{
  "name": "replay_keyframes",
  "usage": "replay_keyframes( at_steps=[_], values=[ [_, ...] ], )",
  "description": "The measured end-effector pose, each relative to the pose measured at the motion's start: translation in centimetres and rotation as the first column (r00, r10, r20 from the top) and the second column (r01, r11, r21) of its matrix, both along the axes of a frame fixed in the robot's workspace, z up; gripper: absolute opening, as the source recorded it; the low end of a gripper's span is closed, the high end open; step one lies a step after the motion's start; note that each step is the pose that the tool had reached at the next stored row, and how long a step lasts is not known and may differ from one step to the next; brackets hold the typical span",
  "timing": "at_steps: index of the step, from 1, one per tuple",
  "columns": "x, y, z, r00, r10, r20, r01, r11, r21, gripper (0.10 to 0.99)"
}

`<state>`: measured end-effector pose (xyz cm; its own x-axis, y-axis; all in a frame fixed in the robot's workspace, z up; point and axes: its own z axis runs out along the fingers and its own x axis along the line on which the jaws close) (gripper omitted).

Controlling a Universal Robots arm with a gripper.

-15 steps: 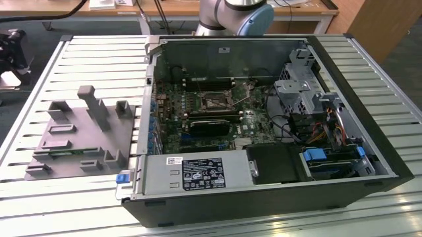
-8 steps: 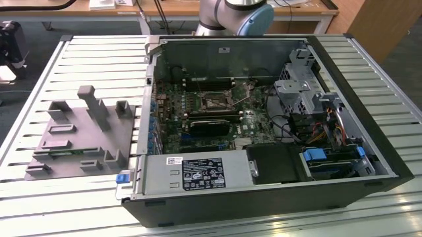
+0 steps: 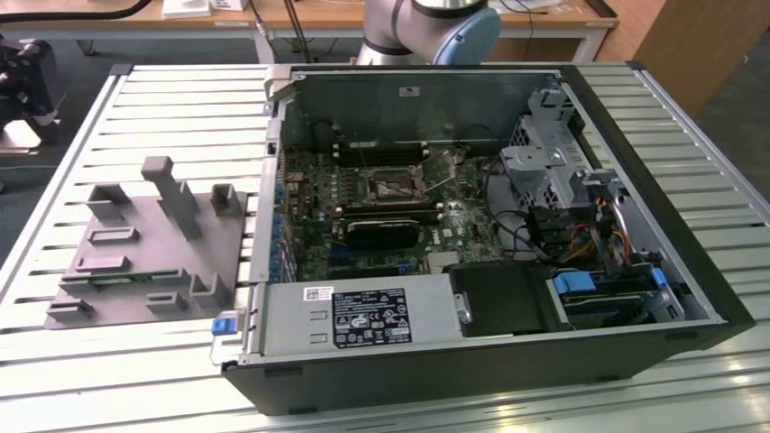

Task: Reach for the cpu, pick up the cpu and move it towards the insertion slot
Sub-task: 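Pick up the cpu and move it towards the insertion slot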

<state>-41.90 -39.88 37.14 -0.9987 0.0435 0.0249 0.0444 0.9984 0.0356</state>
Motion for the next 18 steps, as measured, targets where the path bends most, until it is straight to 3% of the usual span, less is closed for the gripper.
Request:
replay_keyframes(
  at_steps=[7, 8, 11, 18],
  values=[
    [2.03, 0.0, -0.14, 1.0, -0.002, 0.0001, 0.002, 1.0, 0.0, 0.545],
    [2.95, 0.0, -0.18, 1.0, -0.002, 0.0, 0.002, 1.0, 0.0, 0.545],
    [4.4, 0.0, -0.2, 1.0, -0.002, 0.0001, 0.002, 1.0, 0.0, 0.545],
    [5.31, 0.06, 0.48, 1.0, -0.003, 0.0016, 0.003, 1.0, 0.0, 0.545]
  ],
)
